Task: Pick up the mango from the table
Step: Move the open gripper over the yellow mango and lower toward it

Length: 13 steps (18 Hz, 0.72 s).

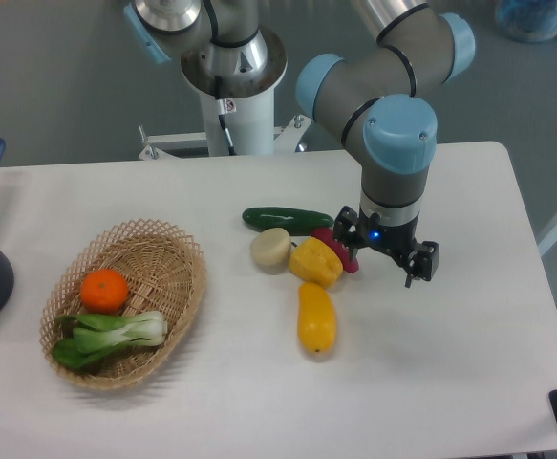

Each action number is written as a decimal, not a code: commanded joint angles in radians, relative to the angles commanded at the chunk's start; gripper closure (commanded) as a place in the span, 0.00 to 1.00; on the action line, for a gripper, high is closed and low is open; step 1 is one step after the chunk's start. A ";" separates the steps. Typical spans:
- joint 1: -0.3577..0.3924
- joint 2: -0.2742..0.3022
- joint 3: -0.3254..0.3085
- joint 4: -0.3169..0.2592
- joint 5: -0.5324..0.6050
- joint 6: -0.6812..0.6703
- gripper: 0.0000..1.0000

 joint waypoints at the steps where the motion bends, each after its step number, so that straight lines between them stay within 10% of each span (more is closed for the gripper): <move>1: -0.002 0.002 -0.006 0.009 0.000 0.000 0.00; 9: -0.014 -0.006 -0.003 0.011 0.002 -0.095 0.00; 13: -0.040 -0.031 -0.005 0.101 -0.005 -0.231 0.00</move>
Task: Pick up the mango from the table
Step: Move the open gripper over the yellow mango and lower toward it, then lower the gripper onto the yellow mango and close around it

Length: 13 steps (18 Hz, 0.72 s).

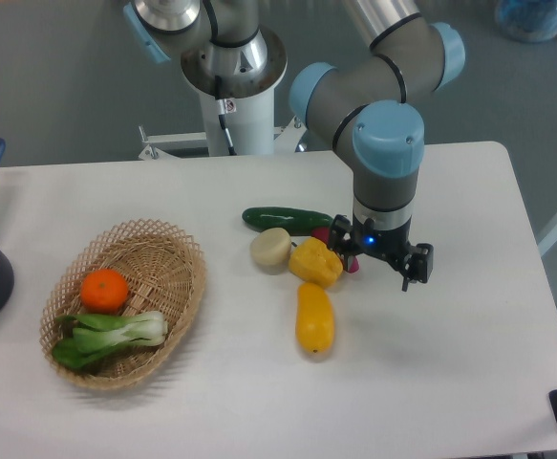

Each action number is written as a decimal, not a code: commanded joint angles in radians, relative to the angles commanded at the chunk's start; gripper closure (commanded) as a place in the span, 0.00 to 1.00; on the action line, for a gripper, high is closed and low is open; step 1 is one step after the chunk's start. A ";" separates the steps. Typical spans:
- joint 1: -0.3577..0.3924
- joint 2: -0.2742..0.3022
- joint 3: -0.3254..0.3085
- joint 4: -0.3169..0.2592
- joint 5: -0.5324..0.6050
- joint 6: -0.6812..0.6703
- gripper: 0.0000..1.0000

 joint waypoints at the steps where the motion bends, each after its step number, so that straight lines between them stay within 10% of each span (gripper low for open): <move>1: -0.009 -0.012 0.002 0.011 0.000 -0.040 0.00; 8: -0.086 -0.110 0.052 0.029 0.009 -0.296 0.00; 13: -0.094 -0.112 -0.053 0.093 0.075 -0.289 0.00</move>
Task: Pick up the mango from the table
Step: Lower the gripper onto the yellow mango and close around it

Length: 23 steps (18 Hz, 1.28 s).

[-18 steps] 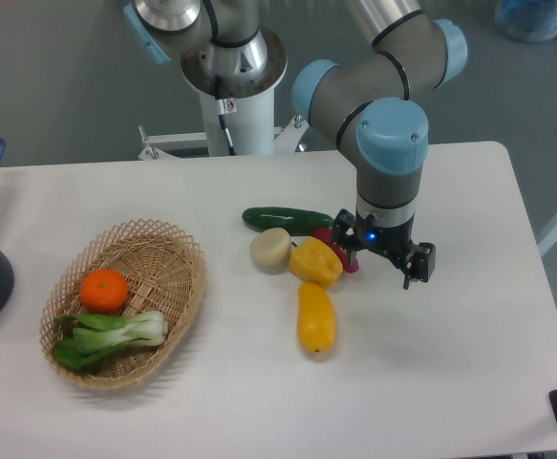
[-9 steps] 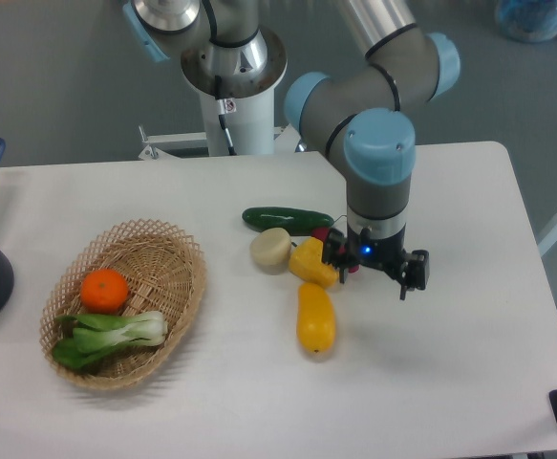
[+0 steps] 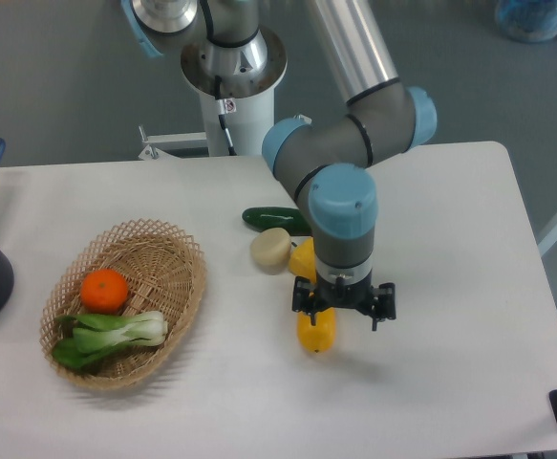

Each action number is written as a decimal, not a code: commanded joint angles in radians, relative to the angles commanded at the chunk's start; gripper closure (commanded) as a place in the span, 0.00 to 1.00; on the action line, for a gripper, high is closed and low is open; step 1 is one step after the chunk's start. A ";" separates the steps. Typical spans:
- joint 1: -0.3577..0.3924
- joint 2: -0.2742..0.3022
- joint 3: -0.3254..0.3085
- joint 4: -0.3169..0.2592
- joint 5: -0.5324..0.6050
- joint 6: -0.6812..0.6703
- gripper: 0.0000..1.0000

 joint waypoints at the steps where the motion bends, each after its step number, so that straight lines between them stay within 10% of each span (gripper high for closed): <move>1: -0.015 0.008 -0.023 0.008 0.019 -0.001 0.00; 23: -0.064 -0.031 -0.072 0.017 0.125 -0.023 0.00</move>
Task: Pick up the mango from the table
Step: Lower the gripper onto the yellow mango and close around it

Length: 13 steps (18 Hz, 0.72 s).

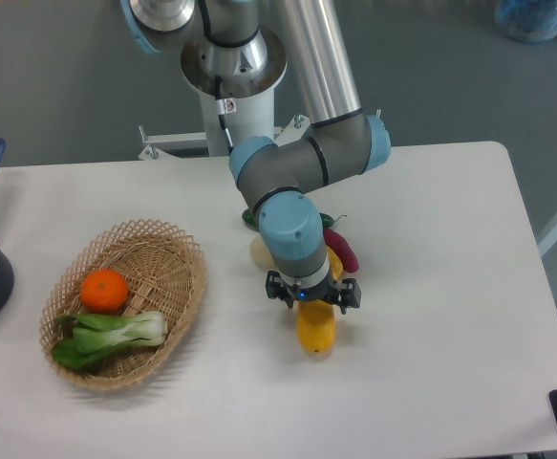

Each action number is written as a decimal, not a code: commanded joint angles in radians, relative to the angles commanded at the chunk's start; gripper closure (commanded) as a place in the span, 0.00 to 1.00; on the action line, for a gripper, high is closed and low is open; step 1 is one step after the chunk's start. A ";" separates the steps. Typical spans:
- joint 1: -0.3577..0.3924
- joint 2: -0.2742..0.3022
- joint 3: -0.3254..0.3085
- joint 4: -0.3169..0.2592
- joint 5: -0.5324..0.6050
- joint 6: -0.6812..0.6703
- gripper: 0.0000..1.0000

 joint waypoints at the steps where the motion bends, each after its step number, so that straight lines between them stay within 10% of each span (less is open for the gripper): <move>1: 0.000 0.000 0.002 0.000 0.000 0.000 0.00; 5: 0.000 -0.009 0.009 0.002 0.009 -0.005 0.06; 13: 0.000 -0.017 0.032 0.002 0.008 -0.051 0.76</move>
